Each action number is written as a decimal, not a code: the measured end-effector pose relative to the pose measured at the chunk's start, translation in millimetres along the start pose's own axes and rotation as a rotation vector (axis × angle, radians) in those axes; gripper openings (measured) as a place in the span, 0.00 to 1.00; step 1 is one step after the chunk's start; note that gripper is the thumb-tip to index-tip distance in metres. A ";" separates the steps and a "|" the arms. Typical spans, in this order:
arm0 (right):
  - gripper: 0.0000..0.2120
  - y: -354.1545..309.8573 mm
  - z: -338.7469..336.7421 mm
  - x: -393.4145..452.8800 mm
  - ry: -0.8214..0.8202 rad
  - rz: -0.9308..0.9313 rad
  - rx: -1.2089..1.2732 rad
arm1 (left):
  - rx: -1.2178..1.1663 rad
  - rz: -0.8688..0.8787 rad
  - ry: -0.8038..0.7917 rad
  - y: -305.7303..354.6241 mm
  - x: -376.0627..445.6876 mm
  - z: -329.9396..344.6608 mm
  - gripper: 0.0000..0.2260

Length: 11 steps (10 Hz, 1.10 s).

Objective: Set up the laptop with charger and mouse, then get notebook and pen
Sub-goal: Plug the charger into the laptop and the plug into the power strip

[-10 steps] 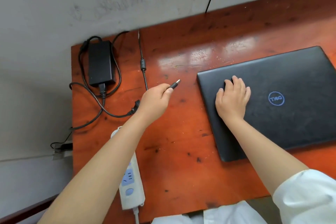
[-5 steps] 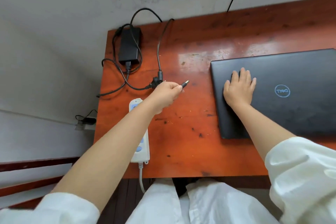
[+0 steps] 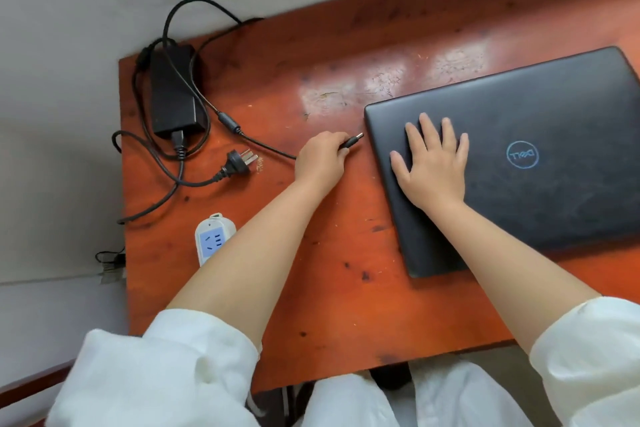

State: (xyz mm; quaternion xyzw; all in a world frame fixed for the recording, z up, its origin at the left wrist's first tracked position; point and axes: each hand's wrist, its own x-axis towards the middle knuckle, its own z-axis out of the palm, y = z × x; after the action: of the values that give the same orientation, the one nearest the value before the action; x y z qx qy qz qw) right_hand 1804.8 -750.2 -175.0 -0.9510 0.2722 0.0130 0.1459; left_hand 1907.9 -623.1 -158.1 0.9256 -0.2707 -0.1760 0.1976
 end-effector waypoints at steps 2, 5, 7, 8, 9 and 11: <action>0.25 -1.3 0.8 1.0 0.007 0.017 -0.011 | -0.077 0.065 0.083 -10.5 14.6 7.9 0.11; 0.25 -0.9 0.3 1.3 0.016 0.004 -0.026 | -0.070 0.084 0.217 -12.2 19.2 23.4 0.11; 0.25 -1.1 1.8 1.6 0.037 0.004 -0.013 | -0.036 0.123 0.322 -11.9 16.5 28.4 0.09; 0.25 -1.9 2.3 0.5 0.025 0.003 -0.013 | -0.021 0.162 0.349 -11.8 15.2 27.3 0.09; 0.25 -1.2 2.4 0.9 0.021 0.007 -0.015 | -0.018 0.191 0.351 -10.0 14.9 27.5 0.08; 0.26 -1.1 2.0 1.3 0.013 0.008 -0.020 | 0.038 0.376 0.234 -11.5 22.5 11.9 0.06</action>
State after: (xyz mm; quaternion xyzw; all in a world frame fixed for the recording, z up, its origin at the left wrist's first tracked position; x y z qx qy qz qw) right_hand 1806.7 -749.4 -176.7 -0.9514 0.2770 0.0100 0.1343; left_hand 1925.5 -630.2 -178.6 0.8765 -0.4169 -0.0225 0.2396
